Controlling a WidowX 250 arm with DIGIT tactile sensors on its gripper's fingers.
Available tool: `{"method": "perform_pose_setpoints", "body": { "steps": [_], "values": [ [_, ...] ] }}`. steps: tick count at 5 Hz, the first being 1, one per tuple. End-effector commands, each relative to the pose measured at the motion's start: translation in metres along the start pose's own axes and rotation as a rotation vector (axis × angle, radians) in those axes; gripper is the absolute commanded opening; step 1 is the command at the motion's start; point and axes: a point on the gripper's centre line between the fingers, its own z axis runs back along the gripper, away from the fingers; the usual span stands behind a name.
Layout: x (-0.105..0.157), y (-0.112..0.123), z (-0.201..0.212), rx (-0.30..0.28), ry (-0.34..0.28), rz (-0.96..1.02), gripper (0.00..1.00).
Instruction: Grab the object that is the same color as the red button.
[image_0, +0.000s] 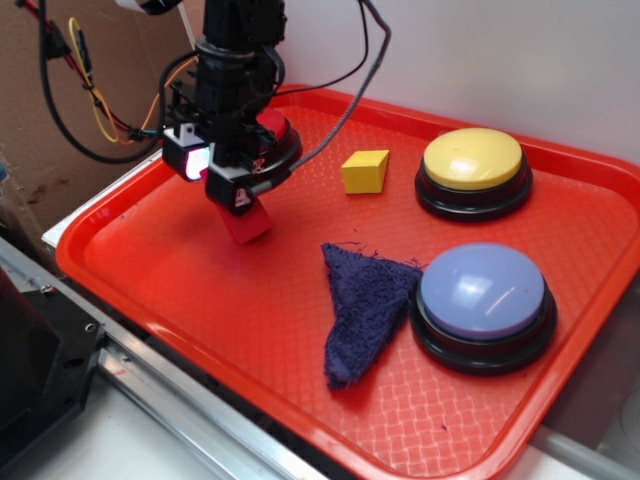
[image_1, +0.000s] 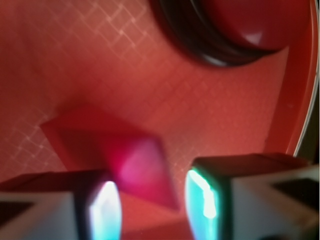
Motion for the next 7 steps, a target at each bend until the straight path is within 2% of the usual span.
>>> {"method": "perform_pose_setpoints", "body": {
  "steps": [1, 2, 3, 4, 5, 6, 7],
  "values": [
    [-0.005, 0.009, 0.013, 0.035, -0.063, 0.078, 0.0],
    [-0.007, 0.01, 0.015, 0.035, -0.069, 0.088, 0.0],
    [-0.024, 0.021, 0.061, 0.009, -0.158, 0.188, 0.0],
    [-0.046, 0.024, 0.106, -0.072, -0.231, 0.233, 0.0],
    [-0.083, 0.022, 0.147, -0.143, -0.253, 0.277, 0.0],
    [-0.111, 0.023, 0.19, -0.109, -0.268, 0.324, 0.0],
    [-0.122, 0.024, 0.207, -0.108, -0.272, 0.369, 0.0]
  ]
}}
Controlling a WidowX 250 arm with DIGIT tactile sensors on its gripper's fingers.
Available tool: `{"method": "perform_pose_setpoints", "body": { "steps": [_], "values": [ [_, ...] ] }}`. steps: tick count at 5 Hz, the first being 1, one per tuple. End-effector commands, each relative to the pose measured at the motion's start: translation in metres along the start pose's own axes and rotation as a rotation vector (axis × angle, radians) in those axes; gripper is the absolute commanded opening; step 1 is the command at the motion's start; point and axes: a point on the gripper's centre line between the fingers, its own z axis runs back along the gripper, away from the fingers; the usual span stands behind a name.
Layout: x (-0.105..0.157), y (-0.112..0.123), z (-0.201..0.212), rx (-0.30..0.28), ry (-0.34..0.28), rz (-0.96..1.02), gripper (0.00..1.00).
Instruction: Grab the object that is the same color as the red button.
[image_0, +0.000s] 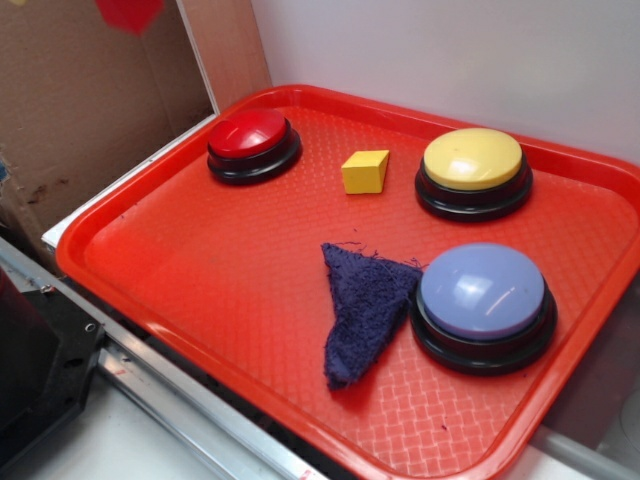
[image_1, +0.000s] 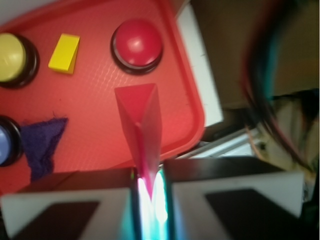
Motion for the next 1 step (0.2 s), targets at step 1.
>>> {"method": "perform_pose_setpoints", "body": {
  "steps": [1],
  "values": [
    [-0.0097, 0.0105, 0.0298, -0.022, -0.063, 0.075, 0.0]
  ]
}}
